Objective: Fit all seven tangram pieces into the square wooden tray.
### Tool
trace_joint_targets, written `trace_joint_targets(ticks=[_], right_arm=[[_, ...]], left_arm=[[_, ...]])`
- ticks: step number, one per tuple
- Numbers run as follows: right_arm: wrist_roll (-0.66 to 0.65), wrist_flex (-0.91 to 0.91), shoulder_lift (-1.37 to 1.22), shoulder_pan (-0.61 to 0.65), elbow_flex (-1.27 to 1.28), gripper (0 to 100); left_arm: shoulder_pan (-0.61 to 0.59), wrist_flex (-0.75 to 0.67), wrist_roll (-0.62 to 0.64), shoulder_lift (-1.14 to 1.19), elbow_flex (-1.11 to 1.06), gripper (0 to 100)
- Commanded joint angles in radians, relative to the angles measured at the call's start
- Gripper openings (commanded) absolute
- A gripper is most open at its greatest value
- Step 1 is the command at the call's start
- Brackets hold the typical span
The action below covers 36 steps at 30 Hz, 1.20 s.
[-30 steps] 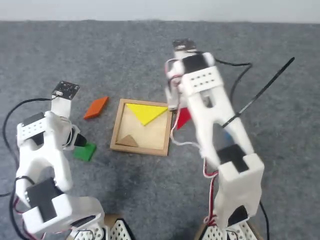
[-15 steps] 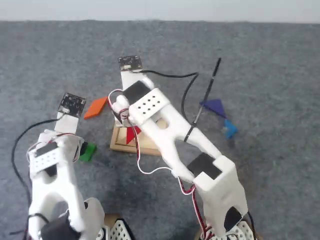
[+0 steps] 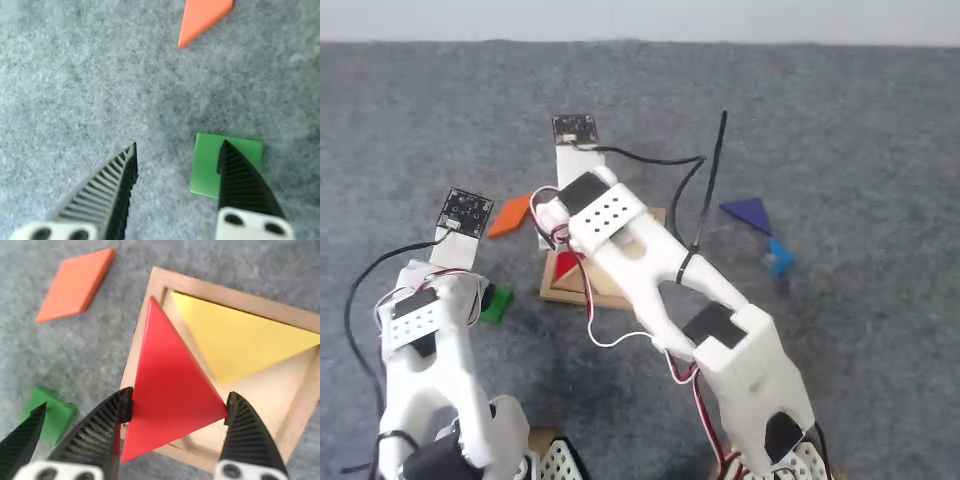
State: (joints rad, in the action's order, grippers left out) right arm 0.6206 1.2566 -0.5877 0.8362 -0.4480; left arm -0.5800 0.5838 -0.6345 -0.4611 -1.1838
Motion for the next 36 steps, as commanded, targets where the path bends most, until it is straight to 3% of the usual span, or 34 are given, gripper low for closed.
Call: trace_joint_targets(ticks=[1,12,23,29,36], right_arm=[[0.009,-0.021,-0.002,0.001,-0.051,17.3],[0.011,-0.067,-0.033,0.004,-0.051,26.4],[0.068,-0.137,-0.036,0.008,-0.051,27.0],[0.069,-0.142,-0.051,0.010,-0.051,35.5],[0.063,-0.137,-0.044,0.010,-0.051,36.2]], left_arm=[[-0.005,-0.011,0.032,-0.026,-0.004,25],[-0.003,-0.012,0.038,-0.032,-0.015,25],[-0.003,-0.012,0.040,-0.034,-0.016,25],[-0.003,-0.012,0.040,-0.034,-0.016,25],[-0.003,-0.012,0.040,-0.034,-0.016,25]])
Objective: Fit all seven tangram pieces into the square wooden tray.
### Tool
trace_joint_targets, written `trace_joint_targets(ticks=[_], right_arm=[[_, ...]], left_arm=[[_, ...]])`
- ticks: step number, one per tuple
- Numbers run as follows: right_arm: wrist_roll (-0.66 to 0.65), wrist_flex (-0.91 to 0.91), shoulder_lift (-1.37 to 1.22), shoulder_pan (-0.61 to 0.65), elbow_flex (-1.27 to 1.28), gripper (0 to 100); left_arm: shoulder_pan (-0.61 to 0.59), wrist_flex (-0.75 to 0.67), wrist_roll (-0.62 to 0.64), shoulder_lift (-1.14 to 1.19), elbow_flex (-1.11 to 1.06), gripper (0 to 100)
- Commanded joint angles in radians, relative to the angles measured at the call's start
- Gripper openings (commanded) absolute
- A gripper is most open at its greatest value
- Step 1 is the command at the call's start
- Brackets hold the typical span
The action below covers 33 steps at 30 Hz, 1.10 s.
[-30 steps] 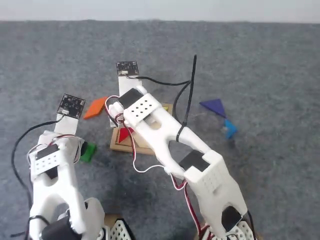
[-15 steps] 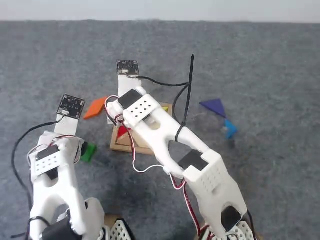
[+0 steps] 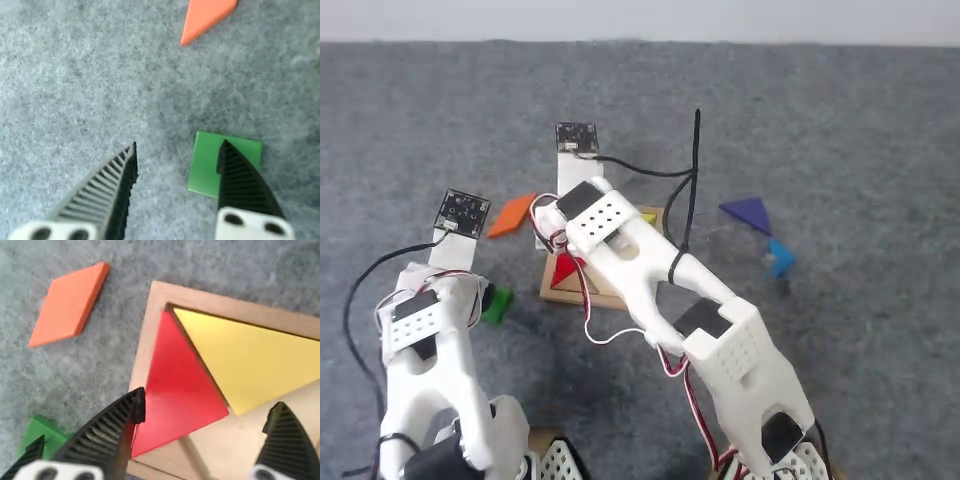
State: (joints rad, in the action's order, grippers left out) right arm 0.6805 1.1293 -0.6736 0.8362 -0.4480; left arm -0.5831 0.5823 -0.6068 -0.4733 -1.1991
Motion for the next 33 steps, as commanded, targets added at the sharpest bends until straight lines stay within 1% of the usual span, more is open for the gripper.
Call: trace_joint_targets(ticks=[1,6,8,13,16,24,29,33], right_arm=[[-0.006,-0.007,0.051,0.008,-0.051,36.2],[-0.163,-0.004,0.125,-0.036,-0.051,36.1],[-0.180,0.001,0.156,-0.065,-0.051,36.1],[-0.190,0.081,0.266,-0.157,-0.051,36.1],[-0.261,0.148,0.354,-0.222,-0.051,36.0],[-0.477,0.369,0.584,-0.432,-0.051,36.0],[-0.640,0.486,0.677,-0.591,-0.051,36.0],[-0.740,0.590,0.697,-0.693,-0.044,36.0]], left_arm=[[0.000,-0.011,0.012,-0.021,-0.001,25],[0.000,-0.011,0.012,-0.021,-0.002,25],[0.000,-0.011,0.012,-0.021,-0.002,25],[0.000,-0.011,0.012,-0.021,-0.002,25],[0.005,-0.011,0.012,-0.021,-0.002,25],[0.018,-0.009,0.012,-0.021,-0.004,25],[0.018,-0.011,0.091,-0.021,0.002,25],[0.018,-0.014,0.126,-0.021,0.005,25]])
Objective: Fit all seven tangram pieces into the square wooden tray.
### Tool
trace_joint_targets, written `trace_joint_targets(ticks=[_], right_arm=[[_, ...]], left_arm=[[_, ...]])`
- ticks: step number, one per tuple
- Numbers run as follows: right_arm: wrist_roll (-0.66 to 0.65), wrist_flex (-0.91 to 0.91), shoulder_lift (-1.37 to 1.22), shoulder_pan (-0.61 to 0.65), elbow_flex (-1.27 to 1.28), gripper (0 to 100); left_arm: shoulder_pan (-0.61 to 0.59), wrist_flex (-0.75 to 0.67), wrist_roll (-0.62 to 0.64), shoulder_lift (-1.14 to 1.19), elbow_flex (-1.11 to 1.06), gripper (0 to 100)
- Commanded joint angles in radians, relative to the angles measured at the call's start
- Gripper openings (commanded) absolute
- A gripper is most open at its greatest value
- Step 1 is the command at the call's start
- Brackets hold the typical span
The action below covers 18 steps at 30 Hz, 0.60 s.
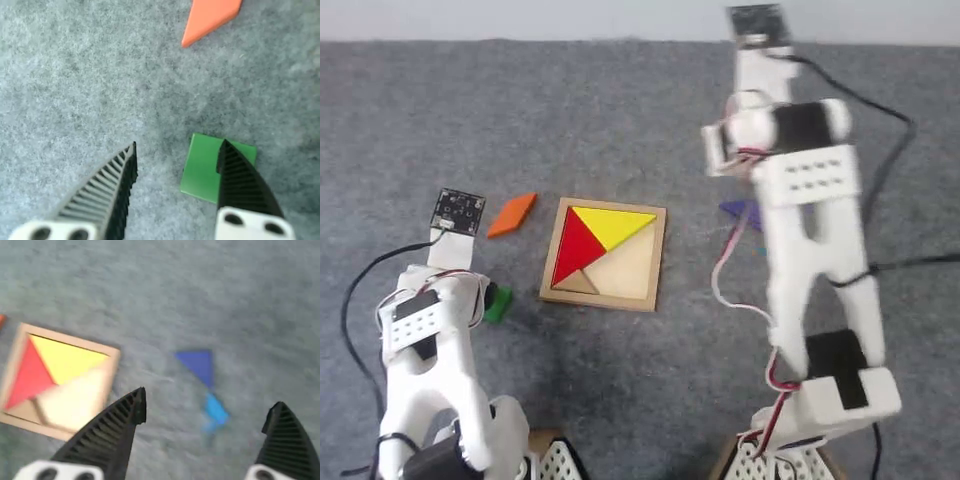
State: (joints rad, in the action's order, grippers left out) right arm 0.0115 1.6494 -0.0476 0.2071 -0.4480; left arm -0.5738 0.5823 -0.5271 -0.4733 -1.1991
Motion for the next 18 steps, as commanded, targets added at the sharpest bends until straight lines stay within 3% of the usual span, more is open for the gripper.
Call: trace_joint_targets(ticks=[1,3,6,10,14,18], right_arm=[[-0.087,0.096,0.071,-0.085,-0.044,36.0],[-0.115,0.133,0.071,-0.119,-0.044,34.4],[-0.150,0.137,0.074,-0.170,-0.017,23.2],[-0.233,0.088,0.071,-0.205,0.115,8.4],[-0.278,-0.019,0.081,-0.252,0.301,8.5],[-0.279,-0.131,0.082,-0.312,0.463,8.3]], left_arm=[[0.011,-0.014,0.055,-0.021,0.010,25],[0.012,-0.008,0.072,-0.021,0.031,25],[0.048,0.012,0.114,-0.021,0.068,25],[0.135,0.183,0.186,-0.018,0.199,25],[0.170,0.295,0.232,-0.012,0.337,25],[0.201,0.313,0.230,-0.011,0.387,25]])
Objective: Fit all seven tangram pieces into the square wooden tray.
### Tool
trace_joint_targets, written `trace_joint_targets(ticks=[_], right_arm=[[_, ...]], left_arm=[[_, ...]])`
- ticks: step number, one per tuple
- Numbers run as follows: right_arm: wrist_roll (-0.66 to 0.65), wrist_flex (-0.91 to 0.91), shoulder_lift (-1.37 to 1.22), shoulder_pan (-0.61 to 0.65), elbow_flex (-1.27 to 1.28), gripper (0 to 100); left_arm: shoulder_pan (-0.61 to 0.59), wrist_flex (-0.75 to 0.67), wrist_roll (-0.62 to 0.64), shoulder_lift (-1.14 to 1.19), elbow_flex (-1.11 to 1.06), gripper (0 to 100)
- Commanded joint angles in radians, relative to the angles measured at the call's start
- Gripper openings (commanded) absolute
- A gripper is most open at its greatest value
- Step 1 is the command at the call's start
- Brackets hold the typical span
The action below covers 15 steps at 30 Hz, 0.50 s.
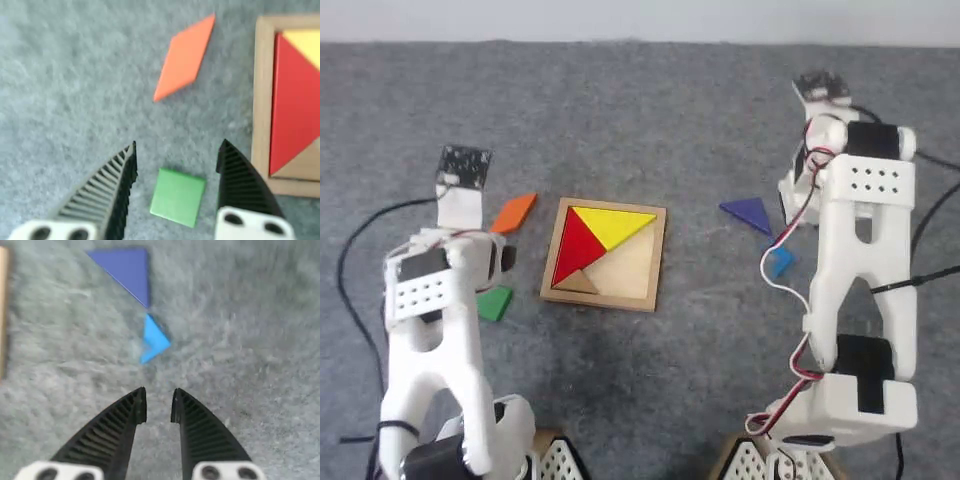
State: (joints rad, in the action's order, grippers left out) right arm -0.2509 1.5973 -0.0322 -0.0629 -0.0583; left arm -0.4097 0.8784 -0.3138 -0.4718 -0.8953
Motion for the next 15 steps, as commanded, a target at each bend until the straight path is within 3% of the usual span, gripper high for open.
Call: trace_joint_targets(ticks=[1,10,15], right_arm=[[-0.017,-0.108,0.067,-0.051,0.110,8.2],[-0.017,-0.295,0.068,-0.053,0.347,2.6],[-0.017,-0.348,0.159,-0.053,0.434,2.6]], left_arm=[[0.046,0.015,0.015,-0.012,0.084,25],[0.055,0.040,0.006,-0.011,0.065,25],[0.037,0.063,-0.157,-0.012,-0.038,25]])
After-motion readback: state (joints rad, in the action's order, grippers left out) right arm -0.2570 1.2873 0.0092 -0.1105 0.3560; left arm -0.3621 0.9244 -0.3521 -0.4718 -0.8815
